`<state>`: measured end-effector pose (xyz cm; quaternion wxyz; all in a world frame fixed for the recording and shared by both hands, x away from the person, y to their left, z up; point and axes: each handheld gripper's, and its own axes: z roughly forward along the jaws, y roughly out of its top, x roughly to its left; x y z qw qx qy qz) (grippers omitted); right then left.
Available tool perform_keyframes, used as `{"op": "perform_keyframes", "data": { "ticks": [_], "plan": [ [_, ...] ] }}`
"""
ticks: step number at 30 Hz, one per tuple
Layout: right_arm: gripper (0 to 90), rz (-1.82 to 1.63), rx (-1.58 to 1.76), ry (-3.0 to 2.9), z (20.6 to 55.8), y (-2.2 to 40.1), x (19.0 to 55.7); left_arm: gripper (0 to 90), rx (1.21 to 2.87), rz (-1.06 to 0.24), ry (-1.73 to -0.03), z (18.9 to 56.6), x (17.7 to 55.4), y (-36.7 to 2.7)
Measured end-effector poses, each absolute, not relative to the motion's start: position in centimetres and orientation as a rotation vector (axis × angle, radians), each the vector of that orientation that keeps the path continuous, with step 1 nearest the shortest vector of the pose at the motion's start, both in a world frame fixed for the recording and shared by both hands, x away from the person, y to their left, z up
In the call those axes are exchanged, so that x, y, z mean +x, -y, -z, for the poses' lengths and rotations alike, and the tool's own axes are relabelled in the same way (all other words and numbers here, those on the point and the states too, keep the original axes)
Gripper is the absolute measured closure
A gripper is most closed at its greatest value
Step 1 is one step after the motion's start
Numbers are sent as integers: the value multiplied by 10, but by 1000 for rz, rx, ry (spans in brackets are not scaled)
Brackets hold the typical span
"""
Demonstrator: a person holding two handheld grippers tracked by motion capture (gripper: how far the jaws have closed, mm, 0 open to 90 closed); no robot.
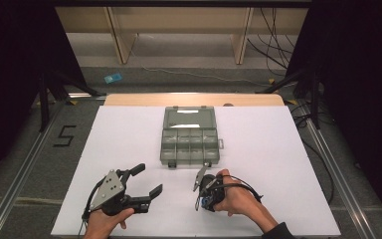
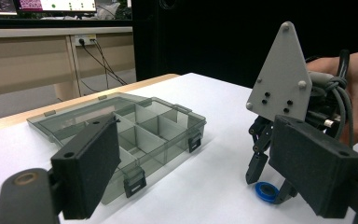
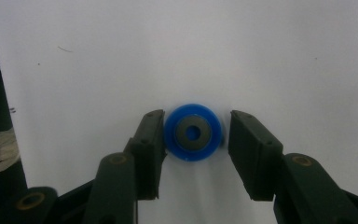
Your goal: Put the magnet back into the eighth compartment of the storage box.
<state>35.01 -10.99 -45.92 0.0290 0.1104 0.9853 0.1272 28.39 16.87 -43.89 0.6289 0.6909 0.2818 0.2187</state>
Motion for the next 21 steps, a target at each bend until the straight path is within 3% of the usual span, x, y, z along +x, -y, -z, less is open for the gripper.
{"op": "perform_keyframes", "data": {
  "ticks": [4,21],
  "plan": [
    [621,-379,318,-3050,459,108,350,159,1584,-502,-643,439,284,-169],
    [626,-580,459,-2913,432,126,361,159,1587,-501,-641,439,283,-168]
  ]
}}
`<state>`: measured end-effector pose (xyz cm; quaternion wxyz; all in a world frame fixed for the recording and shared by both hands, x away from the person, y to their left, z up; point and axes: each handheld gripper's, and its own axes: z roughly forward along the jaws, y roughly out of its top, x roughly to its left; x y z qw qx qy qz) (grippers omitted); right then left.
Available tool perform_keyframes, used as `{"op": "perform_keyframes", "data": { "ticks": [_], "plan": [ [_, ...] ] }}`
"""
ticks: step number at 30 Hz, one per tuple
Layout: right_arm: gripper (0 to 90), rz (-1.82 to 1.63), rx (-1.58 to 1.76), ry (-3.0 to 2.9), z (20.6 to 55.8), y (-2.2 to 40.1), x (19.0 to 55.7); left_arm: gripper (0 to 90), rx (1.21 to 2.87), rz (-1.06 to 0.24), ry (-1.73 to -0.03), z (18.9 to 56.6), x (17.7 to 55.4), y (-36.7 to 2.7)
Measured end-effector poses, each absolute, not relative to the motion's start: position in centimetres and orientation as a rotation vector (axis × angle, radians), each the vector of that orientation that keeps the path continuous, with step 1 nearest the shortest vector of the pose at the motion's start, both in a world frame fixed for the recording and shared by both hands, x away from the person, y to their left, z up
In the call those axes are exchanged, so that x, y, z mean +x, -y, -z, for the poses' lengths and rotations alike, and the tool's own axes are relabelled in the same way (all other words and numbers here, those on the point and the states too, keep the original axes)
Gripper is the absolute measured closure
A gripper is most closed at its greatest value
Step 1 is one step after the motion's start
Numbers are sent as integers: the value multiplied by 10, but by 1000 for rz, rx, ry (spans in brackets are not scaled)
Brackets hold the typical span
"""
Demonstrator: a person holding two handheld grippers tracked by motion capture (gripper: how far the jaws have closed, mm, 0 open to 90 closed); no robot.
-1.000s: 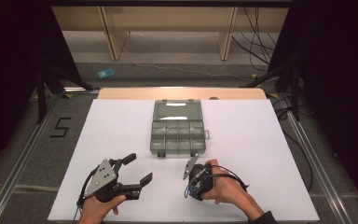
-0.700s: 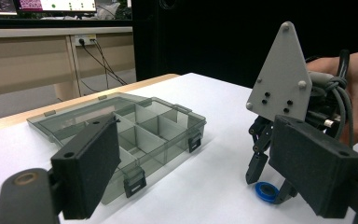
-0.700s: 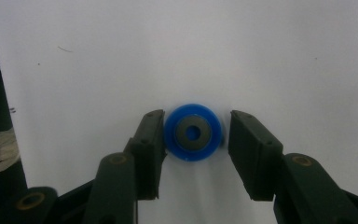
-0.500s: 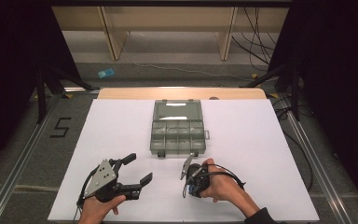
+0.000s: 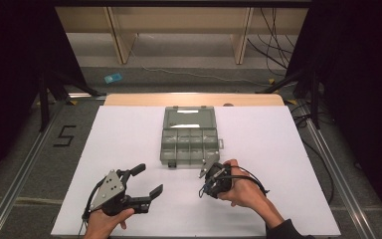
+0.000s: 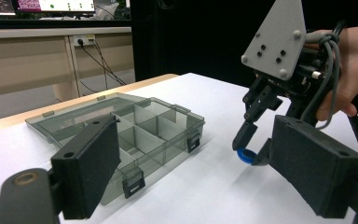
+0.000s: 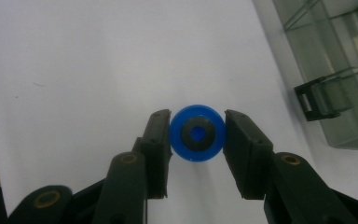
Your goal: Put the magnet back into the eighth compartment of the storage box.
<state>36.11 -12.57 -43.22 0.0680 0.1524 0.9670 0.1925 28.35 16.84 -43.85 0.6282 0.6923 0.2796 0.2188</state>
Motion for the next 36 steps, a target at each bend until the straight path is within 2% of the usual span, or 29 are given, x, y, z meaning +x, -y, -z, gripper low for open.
{"op": "perform_keyframes", "data": {
  "ticks": [36],
  "plan": [
    [627,-719,522,-2709,407,131,402,160,1584,-497,-645,439,283,-168]
  ]
}}
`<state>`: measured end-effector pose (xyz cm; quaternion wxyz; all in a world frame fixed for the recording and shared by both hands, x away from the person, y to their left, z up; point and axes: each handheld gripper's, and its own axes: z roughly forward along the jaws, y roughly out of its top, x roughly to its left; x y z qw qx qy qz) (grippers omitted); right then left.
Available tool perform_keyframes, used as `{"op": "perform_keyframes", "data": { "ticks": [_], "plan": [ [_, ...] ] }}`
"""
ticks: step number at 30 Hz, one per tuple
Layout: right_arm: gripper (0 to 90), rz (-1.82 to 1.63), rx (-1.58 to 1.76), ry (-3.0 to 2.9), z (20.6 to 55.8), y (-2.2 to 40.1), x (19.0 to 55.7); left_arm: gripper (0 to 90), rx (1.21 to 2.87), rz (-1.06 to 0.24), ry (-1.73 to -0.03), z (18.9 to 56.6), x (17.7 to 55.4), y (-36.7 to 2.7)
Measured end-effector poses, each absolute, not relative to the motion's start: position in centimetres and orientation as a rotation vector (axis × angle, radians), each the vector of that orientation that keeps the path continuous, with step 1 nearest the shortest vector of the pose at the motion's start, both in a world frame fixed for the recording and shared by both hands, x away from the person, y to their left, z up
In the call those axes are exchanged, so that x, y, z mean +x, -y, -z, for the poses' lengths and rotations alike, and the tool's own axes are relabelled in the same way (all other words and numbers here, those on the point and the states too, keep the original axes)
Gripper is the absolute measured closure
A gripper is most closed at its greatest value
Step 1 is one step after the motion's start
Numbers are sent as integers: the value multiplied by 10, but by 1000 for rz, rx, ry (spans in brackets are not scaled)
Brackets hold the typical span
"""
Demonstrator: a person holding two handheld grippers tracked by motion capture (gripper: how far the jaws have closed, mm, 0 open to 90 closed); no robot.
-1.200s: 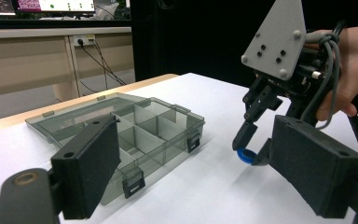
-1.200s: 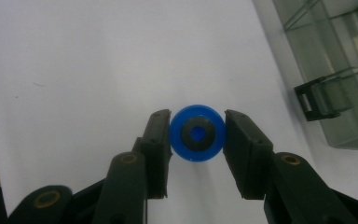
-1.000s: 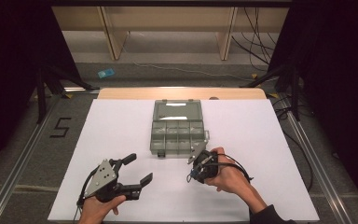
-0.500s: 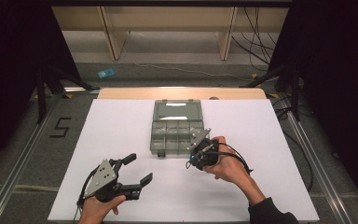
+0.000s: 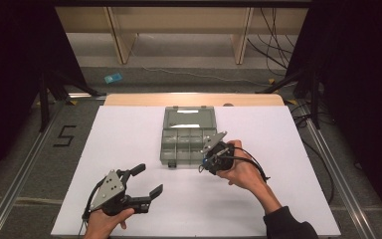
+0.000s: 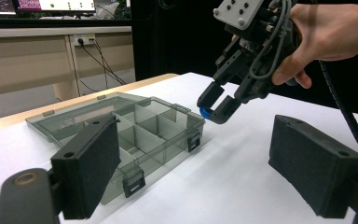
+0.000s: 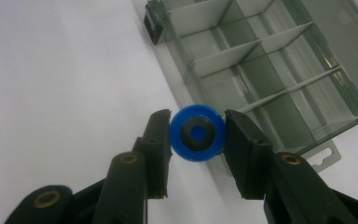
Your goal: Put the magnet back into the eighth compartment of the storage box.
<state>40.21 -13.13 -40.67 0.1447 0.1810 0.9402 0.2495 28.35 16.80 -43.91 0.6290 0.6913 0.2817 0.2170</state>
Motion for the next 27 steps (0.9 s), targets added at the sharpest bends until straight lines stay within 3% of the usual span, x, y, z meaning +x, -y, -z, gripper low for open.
{"op": "perform_keyframes", "data": {
  "ticks": [27],
  "plan": [
    [627,-759,613,-2610,411,145,433,160,1583,-495,-645,439,283,-168]
  ]
}}
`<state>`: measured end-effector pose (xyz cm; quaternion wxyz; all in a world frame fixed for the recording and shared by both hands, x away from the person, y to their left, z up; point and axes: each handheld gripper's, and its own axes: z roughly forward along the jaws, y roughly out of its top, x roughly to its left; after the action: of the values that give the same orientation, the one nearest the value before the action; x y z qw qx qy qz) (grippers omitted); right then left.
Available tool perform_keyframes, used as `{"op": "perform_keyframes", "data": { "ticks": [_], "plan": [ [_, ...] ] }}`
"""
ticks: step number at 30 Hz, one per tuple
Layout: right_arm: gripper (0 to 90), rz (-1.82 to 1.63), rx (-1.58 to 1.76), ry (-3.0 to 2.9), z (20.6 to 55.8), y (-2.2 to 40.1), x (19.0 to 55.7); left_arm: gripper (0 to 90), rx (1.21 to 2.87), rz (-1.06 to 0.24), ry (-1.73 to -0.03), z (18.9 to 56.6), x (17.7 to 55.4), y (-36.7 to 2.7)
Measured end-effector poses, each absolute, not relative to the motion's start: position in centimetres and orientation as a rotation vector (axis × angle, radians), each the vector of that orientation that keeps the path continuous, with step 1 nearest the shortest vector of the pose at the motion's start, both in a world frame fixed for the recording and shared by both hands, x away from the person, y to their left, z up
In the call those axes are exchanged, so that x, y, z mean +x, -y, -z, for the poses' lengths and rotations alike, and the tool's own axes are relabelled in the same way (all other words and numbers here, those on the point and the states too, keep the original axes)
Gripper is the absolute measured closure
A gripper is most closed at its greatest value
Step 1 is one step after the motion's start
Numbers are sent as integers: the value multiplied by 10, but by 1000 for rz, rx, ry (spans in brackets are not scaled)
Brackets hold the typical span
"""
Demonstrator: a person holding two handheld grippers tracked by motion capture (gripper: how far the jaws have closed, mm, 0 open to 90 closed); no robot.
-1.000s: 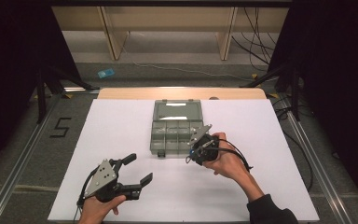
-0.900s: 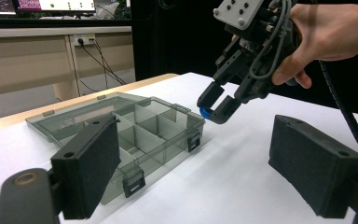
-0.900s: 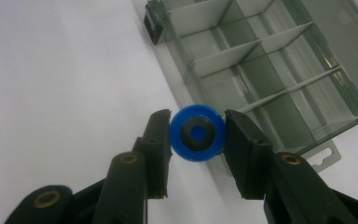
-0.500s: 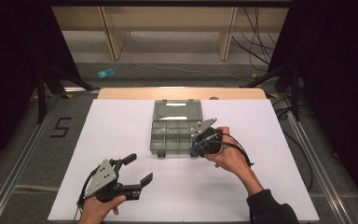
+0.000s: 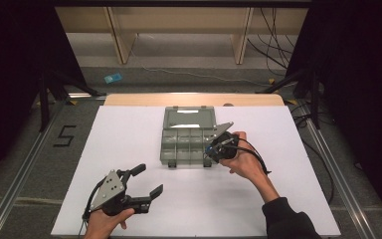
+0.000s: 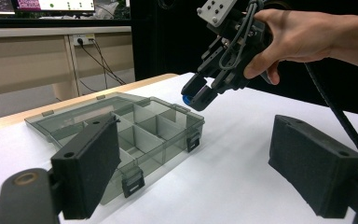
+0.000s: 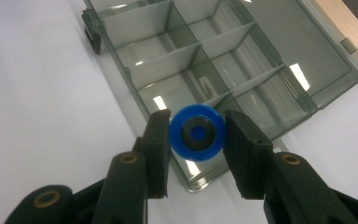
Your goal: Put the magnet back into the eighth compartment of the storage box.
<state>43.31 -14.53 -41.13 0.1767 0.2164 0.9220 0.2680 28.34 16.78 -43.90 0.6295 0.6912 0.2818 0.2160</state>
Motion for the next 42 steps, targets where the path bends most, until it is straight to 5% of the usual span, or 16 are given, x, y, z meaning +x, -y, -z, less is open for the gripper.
{"op": "perform_keyframes", "data": {
  "ticks": [42],
  "plan": [
    [626,-698,620,-2627,432,143,454,160,1586,-499,-644,438,283,-168]
  ]
}}
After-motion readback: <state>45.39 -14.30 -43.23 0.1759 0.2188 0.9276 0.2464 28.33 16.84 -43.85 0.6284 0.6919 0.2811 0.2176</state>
